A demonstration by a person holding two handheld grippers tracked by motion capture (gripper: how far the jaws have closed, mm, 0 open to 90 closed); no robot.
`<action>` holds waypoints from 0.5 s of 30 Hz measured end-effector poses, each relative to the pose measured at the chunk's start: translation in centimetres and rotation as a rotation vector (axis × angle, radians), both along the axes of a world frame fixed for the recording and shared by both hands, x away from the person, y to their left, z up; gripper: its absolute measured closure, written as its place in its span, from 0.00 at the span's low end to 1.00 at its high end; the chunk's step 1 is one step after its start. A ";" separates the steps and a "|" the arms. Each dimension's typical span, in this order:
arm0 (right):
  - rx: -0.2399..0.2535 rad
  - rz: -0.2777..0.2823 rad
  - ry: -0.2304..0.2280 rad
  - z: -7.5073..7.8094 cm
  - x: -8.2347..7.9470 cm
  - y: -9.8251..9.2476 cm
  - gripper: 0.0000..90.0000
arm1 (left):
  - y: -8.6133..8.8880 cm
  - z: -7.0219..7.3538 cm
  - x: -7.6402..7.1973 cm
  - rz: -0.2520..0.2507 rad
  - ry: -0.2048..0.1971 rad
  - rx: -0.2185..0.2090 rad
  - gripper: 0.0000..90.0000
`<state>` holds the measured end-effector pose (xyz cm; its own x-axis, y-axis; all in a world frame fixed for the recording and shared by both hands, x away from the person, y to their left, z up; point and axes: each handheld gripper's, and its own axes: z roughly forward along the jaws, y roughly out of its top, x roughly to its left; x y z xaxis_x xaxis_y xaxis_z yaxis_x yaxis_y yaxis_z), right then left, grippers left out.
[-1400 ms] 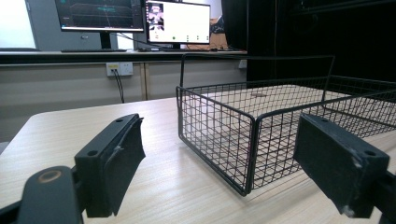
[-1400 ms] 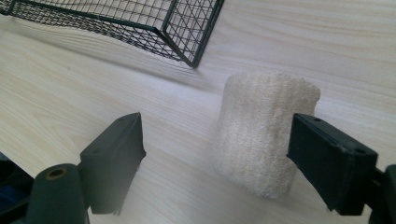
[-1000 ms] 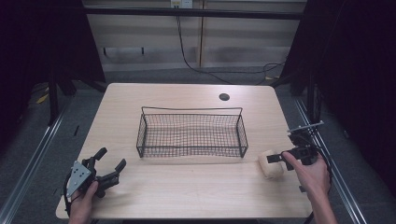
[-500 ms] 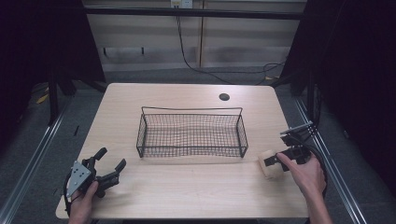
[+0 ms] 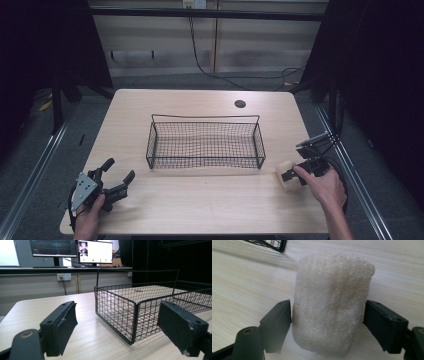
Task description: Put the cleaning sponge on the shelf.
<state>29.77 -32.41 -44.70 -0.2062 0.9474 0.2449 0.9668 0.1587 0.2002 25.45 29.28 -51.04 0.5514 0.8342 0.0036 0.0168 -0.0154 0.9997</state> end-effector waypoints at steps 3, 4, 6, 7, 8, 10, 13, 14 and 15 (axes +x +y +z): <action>0.008 -0.004 0.013 -0.4 0.0 0.0 0.26 | 0.0 0.0 0.0 0.000 0.000 0.000 0.17; 0.003 -0.001 0.017 -0.5 0.0 0.0 0.26 | 0.0 0.0 0.0 0.001 0.000 -0.001 0.17; 0.005 -0.006 0.020 -0.6 0.0 0.0 0.28 | 0.0 0.0 0.0 0.002 0.000 -0.002 0.17; 0.009 -0.007 0.024 -0.6 0.0 0.0 0.29 | 0.0 0.0 0.0 0.004 0.001 -0.004 0.17; 0.007 -0.005 0.027 -0.7 0.1 0.0 0.29 | 0.0 0.0 0.0 0.000 0.000 0.000 0.17; 0.005 0.000 0.034 -0.6 0.1 0.1 0.30 | 0.0 0.0 0.0 0.000 0.000 0.000 0.17; 0.005 0.002 0.038 -0.6 0.0 0.1 0.30 | 0.0 0.0 0.0 0.000 0.000 0.000 0.17; 0.007 0.005 0.040 -0.6 0.0 0.1 0.30 | 0.0 0.0 0.0 0.000 0.000 0.000 0.17; 0.007 0.005 0.040 -0.6 0.0 0.1 0.30 | 0.0 0.0 0.0 0.000 0.000 0.000 0.17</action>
